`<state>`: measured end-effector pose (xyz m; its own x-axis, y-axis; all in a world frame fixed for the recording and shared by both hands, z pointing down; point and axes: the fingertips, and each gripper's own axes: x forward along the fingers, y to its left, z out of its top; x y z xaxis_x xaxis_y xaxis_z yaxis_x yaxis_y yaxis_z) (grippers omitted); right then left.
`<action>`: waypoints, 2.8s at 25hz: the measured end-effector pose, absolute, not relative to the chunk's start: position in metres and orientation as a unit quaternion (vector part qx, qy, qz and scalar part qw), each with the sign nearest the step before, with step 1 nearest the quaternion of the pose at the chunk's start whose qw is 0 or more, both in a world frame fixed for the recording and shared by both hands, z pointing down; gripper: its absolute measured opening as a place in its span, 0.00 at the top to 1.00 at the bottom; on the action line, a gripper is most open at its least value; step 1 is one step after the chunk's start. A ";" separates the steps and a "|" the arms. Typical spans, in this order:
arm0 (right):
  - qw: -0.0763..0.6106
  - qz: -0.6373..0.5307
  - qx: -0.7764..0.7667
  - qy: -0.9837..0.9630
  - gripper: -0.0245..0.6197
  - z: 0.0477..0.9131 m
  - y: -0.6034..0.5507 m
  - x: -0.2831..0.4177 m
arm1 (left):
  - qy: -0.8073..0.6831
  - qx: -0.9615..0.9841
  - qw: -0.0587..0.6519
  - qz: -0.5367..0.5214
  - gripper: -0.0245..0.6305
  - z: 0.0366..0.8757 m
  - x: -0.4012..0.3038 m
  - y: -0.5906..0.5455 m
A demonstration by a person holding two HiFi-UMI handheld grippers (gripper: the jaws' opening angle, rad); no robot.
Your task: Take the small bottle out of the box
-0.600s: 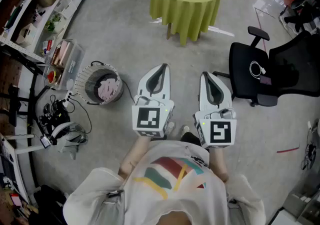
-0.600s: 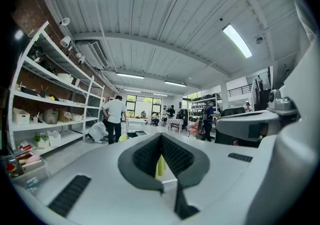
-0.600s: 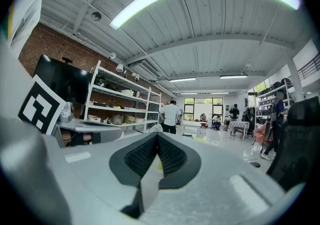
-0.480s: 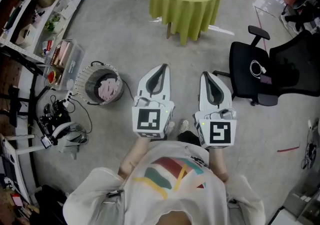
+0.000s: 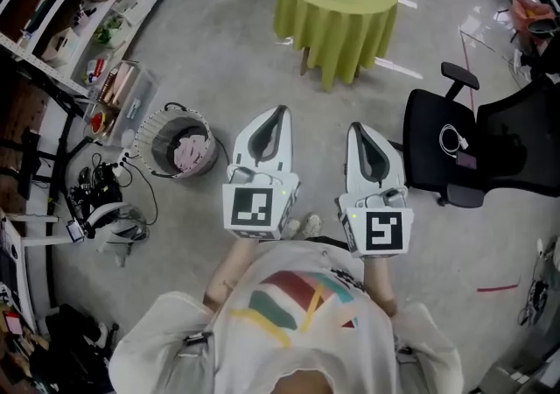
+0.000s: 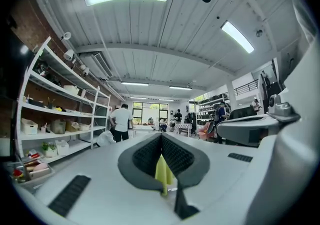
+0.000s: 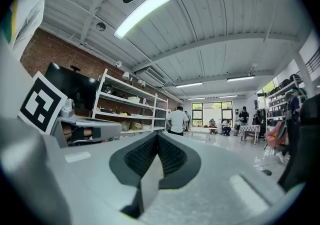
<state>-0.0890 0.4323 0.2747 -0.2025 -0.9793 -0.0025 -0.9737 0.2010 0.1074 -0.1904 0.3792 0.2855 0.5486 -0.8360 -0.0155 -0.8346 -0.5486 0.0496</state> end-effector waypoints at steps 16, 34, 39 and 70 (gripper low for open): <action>0.032 -0.072 0.585 -0.807 0.96 0.273 0.447 -0.031 | -0.511 0.858 -0.010 -0.043 0.94 0.272 -0.151 0.387; 0.036 -0.115 0.593 -0.796 0.96 0.255 0.372 -0.003 | -0.481 0.873 -0.042 -0.068 0.94 0.247 -0.112 0.294; 0.043 -0.109 0.610 -0.784 0.96 0.266 0.315 0.010 | -0.481 0.873 -0.038 -0.071 0.94 0.255 -0.109 0.237; 0.060 -0.023 0.611 -0.789 0.96 0.287 -0.078 0.057 | -0.502 0.865 0.001 -0.016 0.94 0.272 -0.061 -0.150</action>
<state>0.0568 -0.0783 0.2868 -0.2457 -0.9671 0.0657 -0.9616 0.2517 0.1092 -0.0613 -0.1496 0.2721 0.4953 -0.8683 -0.0274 -0.8682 -0.4958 0.0174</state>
